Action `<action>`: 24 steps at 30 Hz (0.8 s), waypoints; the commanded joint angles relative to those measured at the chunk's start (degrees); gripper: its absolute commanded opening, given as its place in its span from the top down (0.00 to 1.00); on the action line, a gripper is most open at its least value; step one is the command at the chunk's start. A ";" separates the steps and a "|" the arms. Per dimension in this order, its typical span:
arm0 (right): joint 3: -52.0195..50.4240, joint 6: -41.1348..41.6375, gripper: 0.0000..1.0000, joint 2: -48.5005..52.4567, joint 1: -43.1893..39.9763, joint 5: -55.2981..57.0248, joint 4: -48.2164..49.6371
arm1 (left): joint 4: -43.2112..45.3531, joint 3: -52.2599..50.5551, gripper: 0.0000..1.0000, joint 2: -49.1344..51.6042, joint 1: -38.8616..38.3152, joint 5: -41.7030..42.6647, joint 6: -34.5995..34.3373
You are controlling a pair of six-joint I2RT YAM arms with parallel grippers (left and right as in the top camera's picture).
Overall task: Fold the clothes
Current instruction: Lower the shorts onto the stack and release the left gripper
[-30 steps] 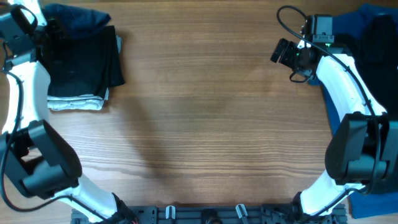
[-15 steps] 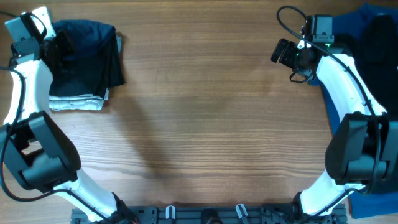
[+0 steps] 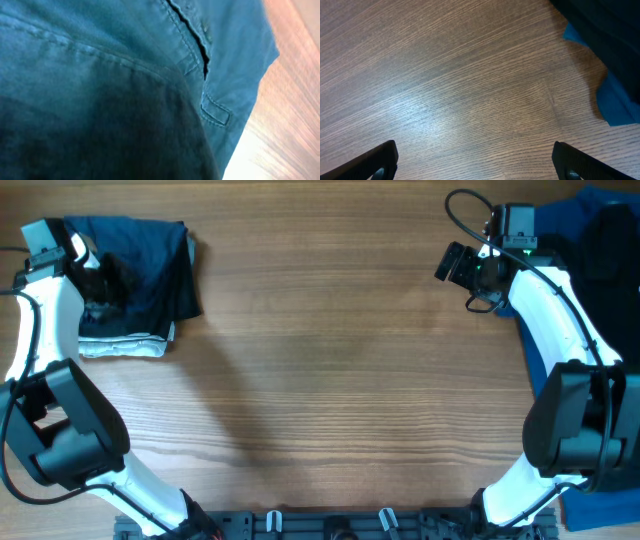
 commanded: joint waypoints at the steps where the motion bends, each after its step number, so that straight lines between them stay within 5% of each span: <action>1: -0.02 0.68 0.01 0.22 0.20 1.03 0.13 | -5.18 0.48 0.95 -1.16 0.00 4.11 -3.37; 4: -0.02 0.68 0.01 0.22 0.20 1.01 0.13 | -7.93 0.46 0.78 -1.16 -0.02 4.13 -3.37; 7: -0.02 0.68 0.01 0.22 0.20 1.03 0.13 | -9.84 0.48 0.23 -1.25 -0.07 5.14 -3.32; 13: -0.04 0.66 0.00 0.22 0.20 1.03 0.13 | -9.64 3.43 0.12 -5.86 1.95 14.82 -3.34; 16: -0.02 0.68 0.01 0.22 0.20 1.03 0.13 | -8.35 4.55 0.18 -11.37 3.10 15.37 -3.19; 17: -0.02 0.68 0.00 0.22 0.20 1.03 0.13 | -7.58 4.55 0.31 -12.63 3.41 15.15 -3.08; 19: -0.04 0.66 0.01 0.22 0.20 1.03 0.13 | -5.73 4.55 0.93 -14.75 4.07 13.77 -3.08; 24: -0.02 0.66 0.00 0.22 0.20 1.03 0.13 | -0.02 4.55 0.96 -14.56 5.07 9.16 -2.91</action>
